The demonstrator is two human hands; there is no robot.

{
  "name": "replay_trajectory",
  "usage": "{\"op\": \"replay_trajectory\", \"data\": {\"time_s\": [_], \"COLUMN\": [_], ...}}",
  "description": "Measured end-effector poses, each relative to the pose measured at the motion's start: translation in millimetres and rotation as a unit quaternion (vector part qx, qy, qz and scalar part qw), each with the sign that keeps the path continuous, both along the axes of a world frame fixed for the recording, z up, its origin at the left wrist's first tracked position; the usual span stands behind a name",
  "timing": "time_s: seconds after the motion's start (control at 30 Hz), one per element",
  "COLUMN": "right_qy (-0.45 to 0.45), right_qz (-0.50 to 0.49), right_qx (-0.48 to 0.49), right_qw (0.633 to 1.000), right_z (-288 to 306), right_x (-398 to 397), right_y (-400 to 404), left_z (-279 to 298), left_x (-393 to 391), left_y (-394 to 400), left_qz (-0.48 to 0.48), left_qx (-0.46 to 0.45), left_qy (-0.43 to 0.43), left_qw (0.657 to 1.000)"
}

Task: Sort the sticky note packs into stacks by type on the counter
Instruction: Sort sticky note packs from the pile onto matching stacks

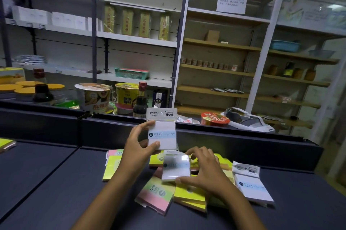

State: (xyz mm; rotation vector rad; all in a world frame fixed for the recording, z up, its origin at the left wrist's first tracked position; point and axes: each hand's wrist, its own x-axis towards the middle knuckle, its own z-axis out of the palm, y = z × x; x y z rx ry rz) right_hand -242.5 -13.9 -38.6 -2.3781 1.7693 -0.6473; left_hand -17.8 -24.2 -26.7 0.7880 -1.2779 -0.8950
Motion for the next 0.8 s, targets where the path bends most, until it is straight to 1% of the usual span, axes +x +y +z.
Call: {"op": "replay_trajectory", "data": {"time_s": [0.1,0.23,0.3,0.4,0.53,0.67,0.8], "right_qy": [-0.122,-0.284,-0.335,-0.375,-0.405,-0.418,-0.446], "right_qz": [0.008,0.004,0.009,0.017,0.018,0.021,0.041], "right_qx": [-0.025,-0.012,0.001,0.014,0.011,0.01,0.004], "right_qw": [0.992,0.959,0.942,0.927,0.914,0.908,0.894], "right_z": [4.9,10.2,11.5,10.9,12.1,13.5,11.9], "right_x": [-3.2,-8.0,-8.4,-7.3,-1.5,19.3,54.2], "right_y": [3.9,9.4,11.6,16.4,32.9,61.5,92.6], "left_z": [0.8,0.4,-0.4,-0.9,-6.1,-18.7,-19.0], "left_x": [0.6,-0.9,-3.4,-6.1,3.4,33.7,71.6], "left_y": [1.7,9.8,15.5,26.9,52.7,90.4,139.6], "left_qz": [0.006,0.021,0.027,0.031,0.04,0.064,0.066], "left_qx": [-0.007,-0.018,-0.018,-0.019,-0.012,0.002,-0.009], "left_qy": [0.001,-0.006,-0.009,-0.012,-0.016,-0.017,-0.006], "left_qw": [1.0,1.0,0.999,0.999,0.999,0.998,0.998]}}
